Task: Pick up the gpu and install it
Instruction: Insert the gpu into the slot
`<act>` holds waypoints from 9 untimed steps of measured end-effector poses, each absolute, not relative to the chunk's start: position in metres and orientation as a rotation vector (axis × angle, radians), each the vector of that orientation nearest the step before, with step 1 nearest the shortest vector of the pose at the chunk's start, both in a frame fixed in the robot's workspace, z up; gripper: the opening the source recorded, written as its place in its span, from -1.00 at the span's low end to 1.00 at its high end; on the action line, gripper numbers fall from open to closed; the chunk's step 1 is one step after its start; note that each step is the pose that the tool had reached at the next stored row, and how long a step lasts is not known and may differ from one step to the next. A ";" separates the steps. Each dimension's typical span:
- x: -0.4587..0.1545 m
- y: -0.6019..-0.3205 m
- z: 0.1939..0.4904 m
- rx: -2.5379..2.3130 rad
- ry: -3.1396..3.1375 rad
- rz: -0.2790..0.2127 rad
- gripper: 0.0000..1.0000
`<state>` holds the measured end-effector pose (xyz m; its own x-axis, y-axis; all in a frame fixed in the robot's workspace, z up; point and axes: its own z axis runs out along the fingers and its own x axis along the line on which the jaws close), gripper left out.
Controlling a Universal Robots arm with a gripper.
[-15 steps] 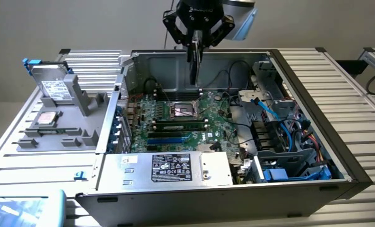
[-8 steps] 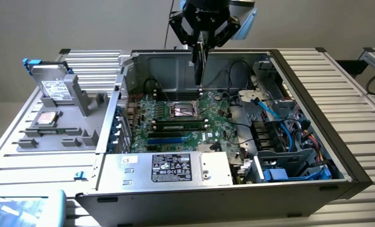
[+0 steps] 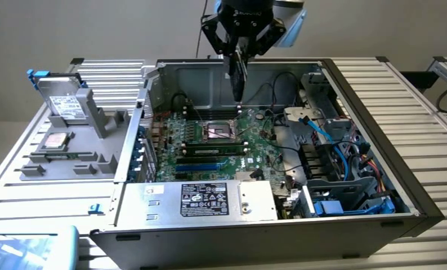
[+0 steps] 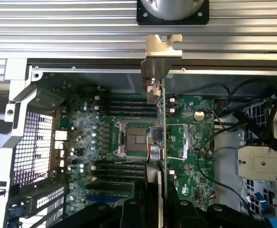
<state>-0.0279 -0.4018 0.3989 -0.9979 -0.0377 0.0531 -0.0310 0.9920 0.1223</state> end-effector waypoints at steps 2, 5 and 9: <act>-0.028 -0.402 0.399 0.108 -3.076 -0.186 -0.44; -0.028 -0.402 0.399 0.191 -3.069 -0.183 -0.44; -0.028 -0.402 0.399 0.303 -3.056 -0.180 -0.44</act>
